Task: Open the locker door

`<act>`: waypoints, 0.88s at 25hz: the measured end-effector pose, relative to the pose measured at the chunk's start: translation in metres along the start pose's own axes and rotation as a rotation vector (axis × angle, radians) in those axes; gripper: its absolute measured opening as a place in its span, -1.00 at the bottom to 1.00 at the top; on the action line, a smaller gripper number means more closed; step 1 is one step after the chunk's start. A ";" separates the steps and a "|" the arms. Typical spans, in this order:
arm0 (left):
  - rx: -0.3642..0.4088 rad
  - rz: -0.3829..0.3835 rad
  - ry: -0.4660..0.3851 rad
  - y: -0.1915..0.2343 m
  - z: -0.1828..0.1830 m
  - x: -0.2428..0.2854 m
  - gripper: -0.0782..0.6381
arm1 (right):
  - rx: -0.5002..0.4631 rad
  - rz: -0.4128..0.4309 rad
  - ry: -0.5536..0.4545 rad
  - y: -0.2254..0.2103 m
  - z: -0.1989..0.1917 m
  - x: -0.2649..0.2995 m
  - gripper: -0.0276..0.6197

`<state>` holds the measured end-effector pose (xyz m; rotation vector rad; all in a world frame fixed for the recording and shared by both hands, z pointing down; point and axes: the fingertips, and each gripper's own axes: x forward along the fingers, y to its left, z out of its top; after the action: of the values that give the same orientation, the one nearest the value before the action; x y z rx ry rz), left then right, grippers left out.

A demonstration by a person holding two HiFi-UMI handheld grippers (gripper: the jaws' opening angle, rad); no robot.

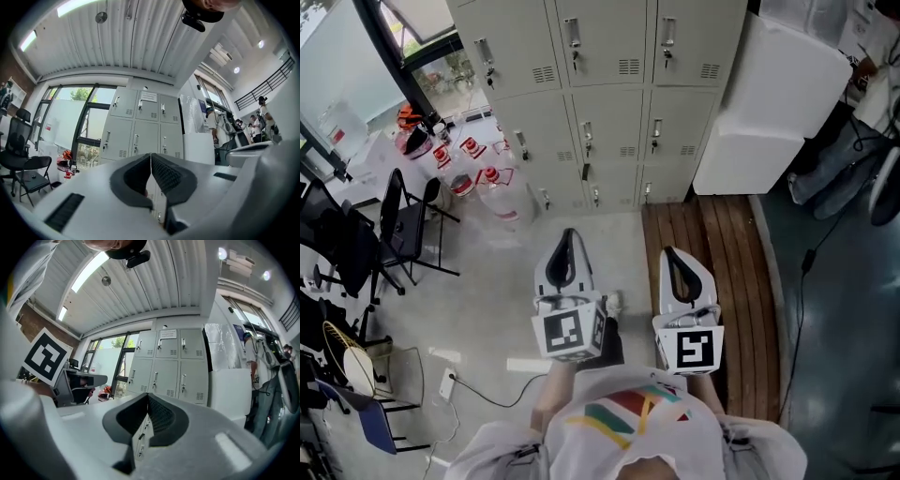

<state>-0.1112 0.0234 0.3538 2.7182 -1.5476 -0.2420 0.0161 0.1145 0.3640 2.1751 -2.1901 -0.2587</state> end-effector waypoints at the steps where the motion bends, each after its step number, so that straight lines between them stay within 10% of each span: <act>1: 0.000 0.003 -0.004 0.007 -0.001 0.021 -0.73 | -0.006 0.001 -0.004 -0.006 0.001 0.021 -0.90; 11: 0.018 0.021 -0.071 0.067 0.021 0.216 -0.73 | -0.025 0.058 -0.070 -0.042 0.015 0.228 -0.90; 22: -0.003 0.051 0.000 0.059 0.011 0.292 -0.73 | 0.041 0.124 -0.003 -0.084 -0.001 0.306 -0.90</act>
<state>-0.0167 -0.2557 0.3094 2.6727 -1.6121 -0.2433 0.0956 -0.1905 0.3259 2.0484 -2.3411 -0.2138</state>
